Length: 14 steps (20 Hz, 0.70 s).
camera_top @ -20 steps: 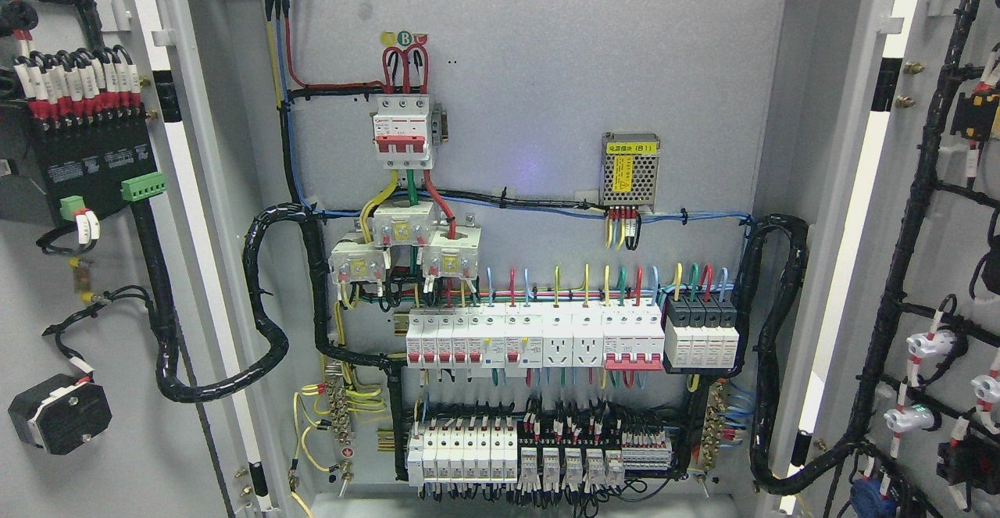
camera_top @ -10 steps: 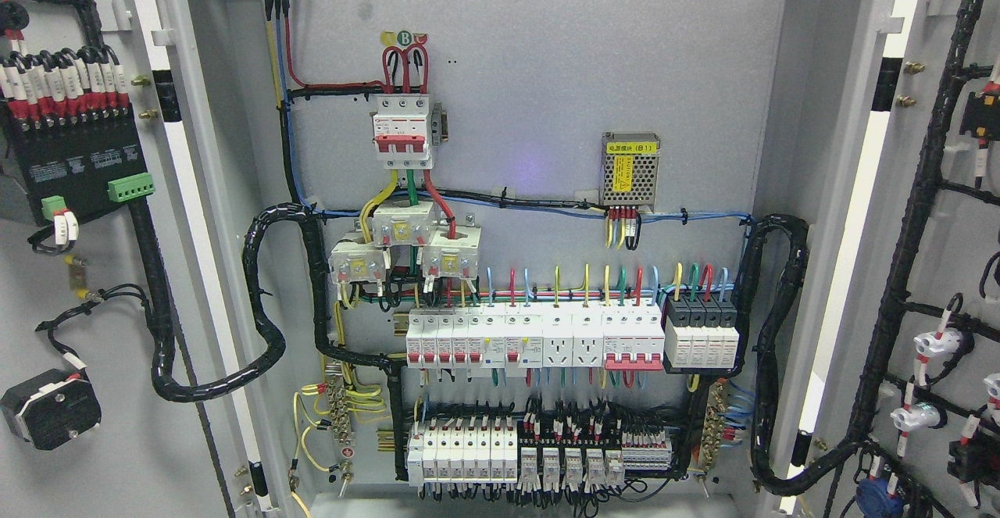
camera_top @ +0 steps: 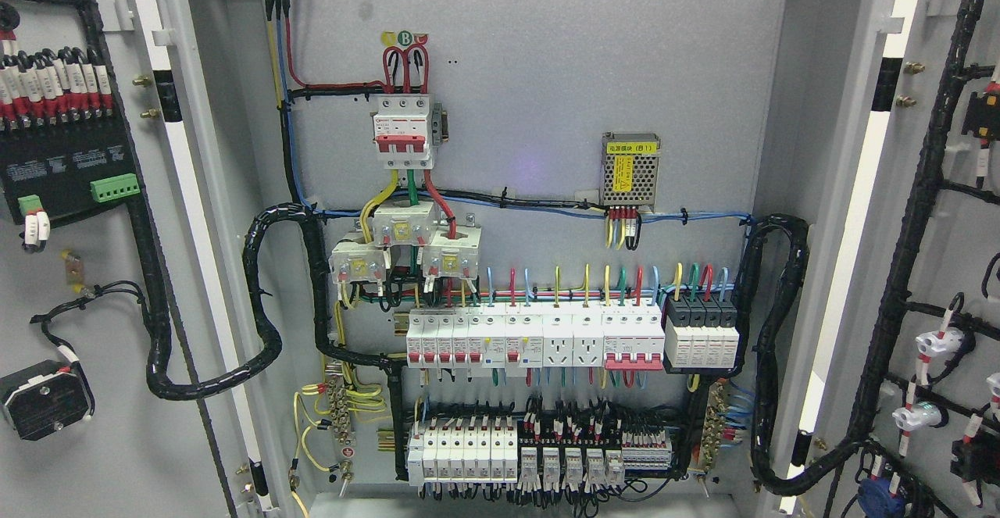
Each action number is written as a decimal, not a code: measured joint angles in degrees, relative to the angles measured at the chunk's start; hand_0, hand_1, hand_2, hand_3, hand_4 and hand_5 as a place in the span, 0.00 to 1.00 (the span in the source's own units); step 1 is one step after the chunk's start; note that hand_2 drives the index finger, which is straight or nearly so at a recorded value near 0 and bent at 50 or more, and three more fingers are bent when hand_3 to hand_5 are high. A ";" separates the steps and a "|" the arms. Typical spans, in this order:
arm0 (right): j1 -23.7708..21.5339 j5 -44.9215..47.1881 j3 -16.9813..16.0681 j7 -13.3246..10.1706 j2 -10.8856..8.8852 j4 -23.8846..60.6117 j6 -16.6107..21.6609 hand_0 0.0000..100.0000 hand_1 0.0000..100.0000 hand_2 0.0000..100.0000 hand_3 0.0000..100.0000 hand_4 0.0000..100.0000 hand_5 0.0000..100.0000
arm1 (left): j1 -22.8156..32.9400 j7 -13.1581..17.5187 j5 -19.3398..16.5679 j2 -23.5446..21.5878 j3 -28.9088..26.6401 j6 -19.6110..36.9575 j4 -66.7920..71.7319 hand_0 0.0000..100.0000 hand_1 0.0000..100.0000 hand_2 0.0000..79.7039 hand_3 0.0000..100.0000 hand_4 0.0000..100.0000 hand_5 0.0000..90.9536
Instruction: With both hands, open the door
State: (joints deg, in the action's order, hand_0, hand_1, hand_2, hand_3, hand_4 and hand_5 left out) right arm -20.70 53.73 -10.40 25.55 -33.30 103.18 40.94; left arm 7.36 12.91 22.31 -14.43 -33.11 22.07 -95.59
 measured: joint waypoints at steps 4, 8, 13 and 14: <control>0.16 1.31 -0.62 0.20 -0.06 -0.97 -0.02 0.00 0.00 0.00 0.00 0.00 0.00 | -1.93 -0.13 0.00 -1.12 -0.32 -0.21 2.58 0.00 0.00 0.00 0.00 0.04 0.00; 0.24 2.06 -1.34 0.29 -0.15 -1.92 -0.02 0.00 0.00 0.00 0.00 0.00 0.00 | -4.34 -0.17 -0.02 -2.22 -0.55 -0.42 5.14 0.00 0.00 0.00 0.00 0.04 0.00; 0.34 2.50 -2.01 1.79 -0.22 -2.73 -0.02 0.00 0.00 0.00 0.00 0.00 0.00 | -6.11 -0.31 -0.04 -3.59 -0.71 -1.82 8.14 0.00 0.00 0.00 0.00 0.04 0.00; 0.35 2.54 -2.12 1.89 -0.24 -2.84 -0.02 0.00 0.00 0.00 0.00 0.00 0.00 | -6.31 -0.31 -0.05 -3.84 -0.73 -2.10 8.68 0.00 0.00 0.00 0.00 0.04 0.00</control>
State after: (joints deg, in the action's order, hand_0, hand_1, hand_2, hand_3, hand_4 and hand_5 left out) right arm -20.35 56.27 -12.52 27.44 -33.55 100.34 40.92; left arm 1.05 12.60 22.27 -18.27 -33.84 19.97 -86.91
